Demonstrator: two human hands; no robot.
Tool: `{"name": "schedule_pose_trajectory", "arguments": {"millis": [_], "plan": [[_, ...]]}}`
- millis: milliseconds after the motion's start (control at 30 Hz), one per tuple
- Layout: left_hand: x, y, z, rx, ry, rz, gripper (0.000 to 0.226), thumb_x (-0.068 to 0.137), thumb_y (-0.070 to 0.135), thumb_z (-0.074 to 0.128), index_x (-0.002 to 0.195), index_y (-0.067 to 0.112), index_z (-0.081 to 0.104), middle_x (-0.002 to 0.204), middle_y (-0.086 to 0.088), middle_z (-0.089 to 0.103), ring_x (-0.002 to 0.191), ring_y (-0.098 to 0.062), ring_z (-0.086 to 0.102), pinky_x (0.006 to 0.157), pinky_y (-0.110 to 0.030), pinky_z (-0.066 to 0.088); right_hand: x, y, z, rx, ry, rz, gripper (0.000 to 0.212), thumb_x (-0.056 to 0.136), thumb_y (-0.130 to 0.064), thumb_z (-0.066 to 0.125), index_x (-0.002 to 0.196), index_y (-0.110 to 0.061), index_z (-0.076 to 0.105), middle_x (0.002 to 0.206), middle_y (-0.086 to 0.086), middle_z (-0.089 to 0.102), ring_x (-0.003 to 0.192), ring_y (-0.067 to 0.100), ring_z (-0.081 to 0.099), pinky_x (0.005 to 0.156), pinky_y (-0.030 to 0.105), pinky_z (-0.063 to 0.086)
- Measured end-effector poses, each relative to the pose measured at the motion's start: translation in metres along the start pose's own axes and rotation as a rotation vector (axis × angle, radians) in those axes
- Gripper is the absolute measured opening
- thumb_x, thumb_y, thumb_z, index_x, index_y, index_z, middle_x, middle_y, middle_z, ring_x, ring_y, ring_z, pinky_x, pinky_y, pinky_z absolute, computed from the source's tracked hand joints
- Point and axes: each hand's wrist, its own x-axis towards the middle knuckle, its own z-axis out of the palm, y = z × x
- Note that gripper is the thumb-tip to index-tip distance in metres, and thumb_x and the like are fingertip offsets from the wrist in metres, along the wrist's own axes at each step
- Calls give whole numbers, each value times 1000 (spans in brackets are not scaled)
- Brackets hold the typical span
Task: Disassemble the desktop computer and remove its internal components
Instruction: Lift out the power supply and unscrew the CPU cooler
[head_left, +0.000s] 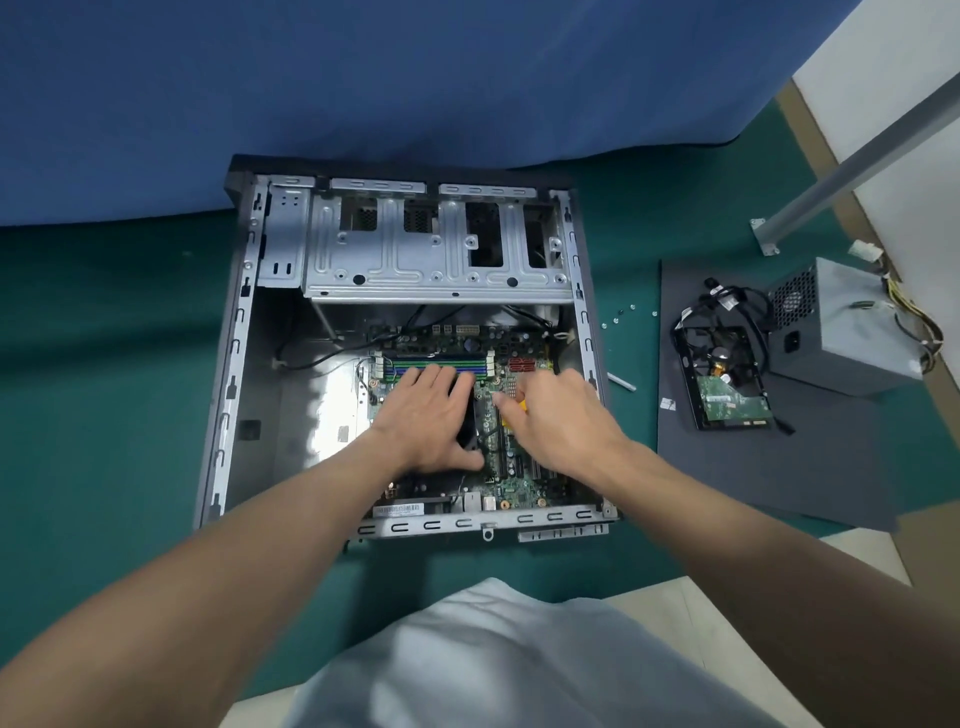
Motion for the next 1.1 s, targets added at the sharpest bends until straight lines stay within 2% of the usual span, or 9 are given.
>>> {"name": "schedule_pose_trajectory", "arguments": {"millis": [100,233,367,567,767,833,933,1000,1100], "plan": [[0,-8,3,92,47,60,99,74,86,24,133,7,28,123,-11,47,110,-27,44,98,-42,35,8,-11,-13,-30,-148,59,59,95,-56,36,53,-16,42,57,6,48,69,29,56,67,33,44],[-1,-13,9,142,92,81,107,76,86,12,140,3,28,121,-12,50,105,-25,46,89,-41,38,21,-21,-23,127,-429,222,55,100,-38,38,54,-10,53,33,-2,50,29,11,46,40,17,36],[-1,-15,12,142,125,101,105,76,85,16,138,3,33,118,-12,52,102,-26,48,85,-41,37,30,-31,-27,173,-545,317,38,100,-19,38,68,-6,54,37,-1,49,28,11,38,34,16,32],[0,-16,16,116,135,97,104,75,85,16,137,4,34,115,-12,52,100,-26,48,84,-41,37,28,-38,-33,-307,-573,-32,37,100,-19,41,65,-10,47,64,3,50,54,12,50,64,30,50],[0,-16,19,89,155,82,103,74,86,18,137,6,32,114,-11,51,100,-25,46,84,-42,36,12,-23,-38,-648,-492,-444,25,100,-12,33,90,-7,56,64,3,37,73,25,57,58,30,39],[0,-15,19,83,156,77,102,73,85,19,137,6,31,115,-11,51,102,-26,46,86,-42,36,16,-29,-39,-664,-485,-475,22,95,-8,42,74,-10,47,62,2,31,71,26,52,58,30,37],[0,-15,19,77,168,70,99,72,84,20,134,8,32,112,-10,51,100,-26,45,84,-42,34,18,-36,-31,-406,-447,-262,37,91,-19,54,59,-14,38,60,3,38,67,26,54,56,27,39],[0,-15,20,75,154,70,99,72,84,20,134,8,31,113,-10,51,101,-26,45,84,-42,34,21,-41,-26,-114,-419,74,36,94,-22,49,60,-11,45,53,4,47,48,17,54,43,20,36],[1,-15,20,75,150,65,101,71,86,20,136,8,30,116,-10,51,103,-26,45,85,-42,34,32,-48,-31,271,-647,668,23,99,-15,38,82,-3,49,53,3,47,28,7,30,28,14,21]]}}
